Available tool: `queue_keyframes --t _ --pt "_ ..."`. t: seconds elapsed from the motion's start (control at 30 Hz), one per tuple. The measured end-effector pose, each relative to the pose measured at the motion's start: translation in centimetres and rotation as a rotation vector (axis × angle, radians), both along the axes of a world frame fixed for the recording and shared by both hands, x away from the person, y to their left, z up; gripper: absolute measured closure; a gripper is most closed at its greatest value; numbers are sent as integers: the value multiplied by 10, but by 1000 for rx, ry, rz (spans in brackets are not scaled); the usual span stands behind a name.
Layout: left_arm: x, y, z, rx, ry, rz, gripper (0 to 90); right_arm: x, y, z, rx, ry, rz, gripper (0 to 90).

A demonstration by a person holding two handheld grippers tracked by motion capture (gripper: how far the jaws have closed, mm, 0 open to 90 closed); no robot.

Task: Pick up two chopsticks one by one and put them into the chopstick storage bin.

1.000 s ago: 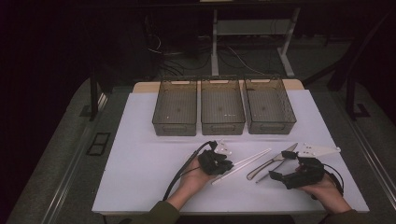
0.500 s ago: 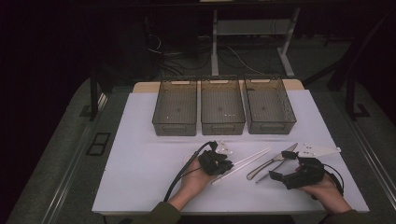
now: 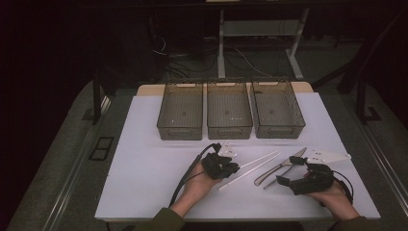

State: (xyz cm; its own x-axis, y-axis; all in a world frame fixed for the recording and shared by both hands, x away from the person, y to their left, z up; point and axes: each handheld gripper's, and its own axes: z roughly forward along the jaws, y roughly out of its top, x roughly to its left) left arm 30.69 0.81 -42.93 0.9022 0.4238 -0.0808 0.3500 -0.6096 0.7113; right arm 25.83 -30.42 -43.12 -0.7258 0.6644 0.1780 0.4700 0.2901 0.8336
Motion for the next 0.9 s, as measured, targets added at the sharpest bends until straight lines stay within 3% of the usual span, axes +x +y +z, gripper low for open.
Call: queue_keyframes --t 0.9 --pt "3 27 36 -99 1 -38 840 2 0 -4 -9 14 -17 52"
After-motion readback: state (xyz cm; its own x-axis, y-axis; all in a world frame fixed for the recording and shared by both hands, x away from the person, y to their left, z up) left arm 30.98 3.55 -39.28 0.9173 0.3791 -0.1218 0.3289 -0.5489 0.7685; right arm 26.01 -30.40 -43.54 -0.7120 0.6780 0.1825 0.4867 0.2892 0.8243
